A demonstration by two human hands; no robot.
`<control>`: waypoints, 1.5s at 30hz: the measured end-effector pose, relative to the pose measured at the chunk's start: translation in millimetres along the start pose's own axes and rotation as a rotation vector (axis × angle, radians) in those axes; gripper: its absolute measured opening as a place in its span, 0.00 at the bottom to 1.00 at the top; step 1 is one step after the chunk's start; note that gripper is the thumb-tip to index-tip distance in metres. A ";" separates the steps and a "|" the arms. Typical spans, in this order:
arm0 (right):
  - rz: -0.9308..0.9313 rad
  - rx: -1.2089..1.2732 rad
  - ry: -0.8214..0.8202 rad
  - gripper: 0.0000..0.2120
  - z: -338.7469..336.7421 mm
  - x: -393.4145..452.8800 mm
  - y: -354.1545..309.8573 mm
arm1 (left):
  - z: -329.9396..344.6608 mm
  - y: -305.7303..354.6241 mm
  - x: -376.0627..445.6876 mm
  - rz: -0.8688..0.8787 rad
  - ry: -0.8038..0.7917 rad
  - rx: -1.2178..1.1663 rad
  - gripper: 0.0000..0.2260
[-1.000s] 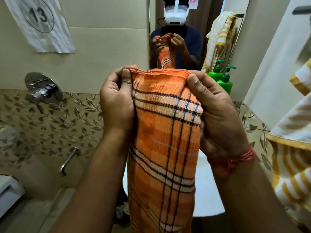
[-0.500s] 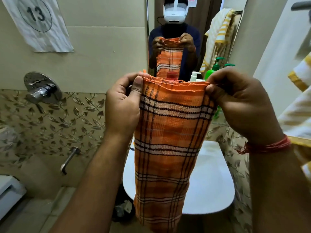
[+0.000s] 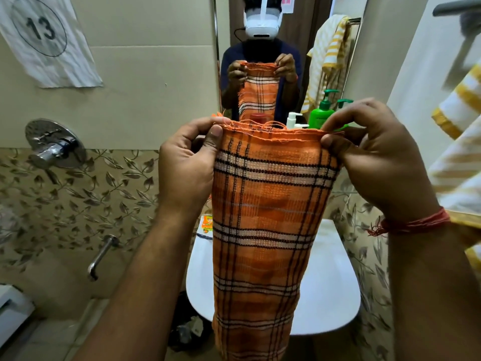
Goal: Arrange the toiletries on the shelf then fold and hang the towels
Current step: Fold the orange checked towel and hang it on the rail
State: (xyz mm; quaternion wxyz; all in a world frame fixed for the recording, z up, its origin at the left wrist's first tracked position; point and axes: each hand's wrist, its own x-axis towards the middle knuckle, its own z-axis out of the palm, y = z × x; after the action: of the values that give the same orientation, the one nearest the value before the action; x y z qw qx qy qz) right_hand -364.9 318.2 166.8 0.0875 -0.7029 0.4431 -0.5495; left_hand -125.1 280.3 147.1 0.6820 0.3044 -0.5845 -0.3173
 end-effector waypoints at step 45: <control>0.598 0.973 0.027 0.25 59.1 -2.8 83.8 | -1.0 -111.6 -1.0 -0.593 -0.554 -0.350 0.29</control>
State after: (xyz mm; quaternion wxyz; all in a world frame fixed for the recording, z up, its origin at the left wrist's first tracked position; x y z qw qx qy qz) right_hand -358.8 249.1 91.2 0.5473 -0.4184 0.3198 -0.6505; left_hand -132.9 212.6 58.6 0.4202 0.2421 -0.5702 -0.6631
